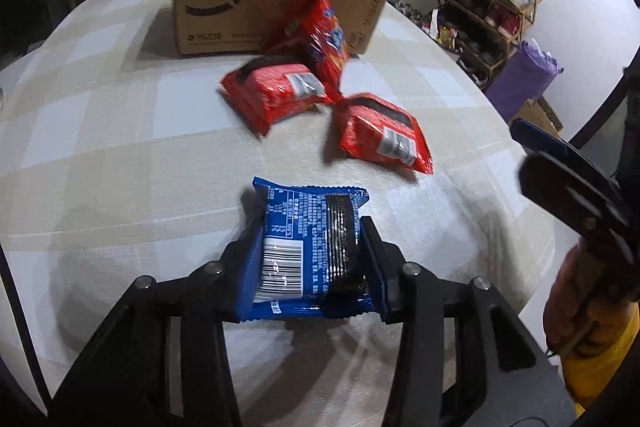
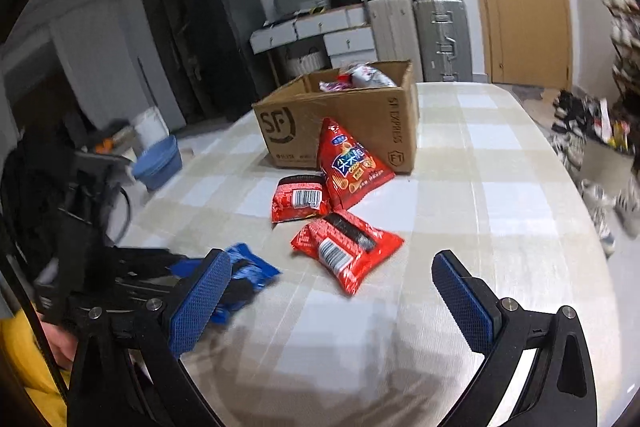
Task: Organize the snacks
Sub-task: 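Grasp a red cookie packet with the right tool while the left tool holds the blue packet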
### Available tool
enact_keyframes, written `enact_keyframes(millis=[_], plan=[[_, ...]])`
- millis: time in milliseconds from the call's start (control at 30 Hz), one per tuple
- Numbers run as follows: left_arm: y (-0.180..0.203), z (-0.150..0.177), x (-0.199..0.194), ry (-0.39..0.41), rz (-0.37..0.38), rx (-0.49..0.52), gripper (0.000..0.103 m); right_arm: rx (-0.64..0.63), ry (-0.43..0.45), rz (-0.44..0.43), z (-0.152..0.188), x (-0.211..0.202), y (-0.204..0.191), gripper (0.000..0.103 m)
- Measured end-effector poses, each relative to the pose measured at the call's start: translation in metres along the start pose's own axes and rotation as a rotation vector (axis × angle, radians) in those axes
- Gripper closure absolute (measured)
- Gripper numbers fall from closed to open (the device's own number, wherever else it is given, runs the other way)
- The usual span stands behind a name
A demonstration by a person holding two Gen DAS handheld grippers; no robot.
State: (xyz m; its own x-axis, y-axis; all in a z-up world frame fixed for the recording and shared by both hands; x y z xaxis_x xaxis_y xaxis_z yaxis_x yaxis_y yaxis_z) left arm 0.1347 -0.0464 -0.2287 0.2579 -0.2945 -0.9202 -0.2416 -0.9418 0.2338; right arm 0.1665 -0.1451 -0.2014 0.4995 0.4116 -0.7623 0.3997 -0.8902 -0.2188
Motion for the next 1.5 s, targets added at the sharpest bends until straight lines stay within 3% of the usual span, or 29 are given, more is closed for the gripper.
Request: enact_keyframes(millis=[333, 567, 600, 633, 667, 933, 1200, 1500], plan=[[-0.038, -0.002, -0.005, 0.030, 0.030, -0.080, 0.061, -0.153, -0.221, 0.083, -0.023, 0.075, 0.002, 0.001], [-0.051, -0.002, -0.002, 0.038, 0.052, -0.094, 0.061, -0.230, -0.262, 0.113, -0.038, 0.105, -0.007, 0.003], [-0.052, 0.000, -0.003, 0.039, 0.055, -0.094, 0.061, -0.247, -0.280, 0.135, -0.037, 0.111, -0.006, 0.010], [-0.052, 0.001, -0.004, 0.040, 0.057, -0.094, 0.061, -0.260, -0.303, 0.144, -0.035, 0.117, -0.006, 0.024], [-0.052, -0.001, -0.002, 0.040, 0.060, -0.092, 0.061, -0.266, -0.318, 0.134, -0.030, 0.120, -0.009, 0.026], [-0.052, 0.003, -0.006, 0.041, 0.048, -0.082, 0.061, -0.239, -0.298, 0.095, -0.026, 0.113, -0.011, 0.055], [-0.051, 0.007, -0.008, 0.034, 0.036, -0.091, 0.061, -0.125, -0.218, 0.008, -0.015, 0.091, -0.014, 0.058], [-0.038, 0.009, -0.028, 0.064, 0.011, -0.070, 0.061, -0.052, -0.074, -0.134, -0.017, 0.028, -0.035, 0.058]])
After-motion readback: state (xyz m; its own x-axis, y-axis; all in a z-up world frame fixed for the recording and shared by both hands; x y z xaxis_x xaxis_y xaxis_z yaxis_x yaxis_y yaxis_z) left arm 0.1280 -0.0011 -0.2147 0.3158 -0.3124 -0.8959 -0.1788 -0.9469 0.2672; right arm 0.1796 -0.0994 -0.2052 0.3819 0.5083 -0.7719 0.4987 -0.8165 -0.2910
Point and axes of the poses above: each gripper's, at about its wrist camera, not at the fingertips, and x roughly the way its jaws point, y to its right, z to its underside, the point moved 8 cm from there along x, roughly the way its jaws point, and after that the axes turned 15 degrees about -y, right-handed, at the moved point
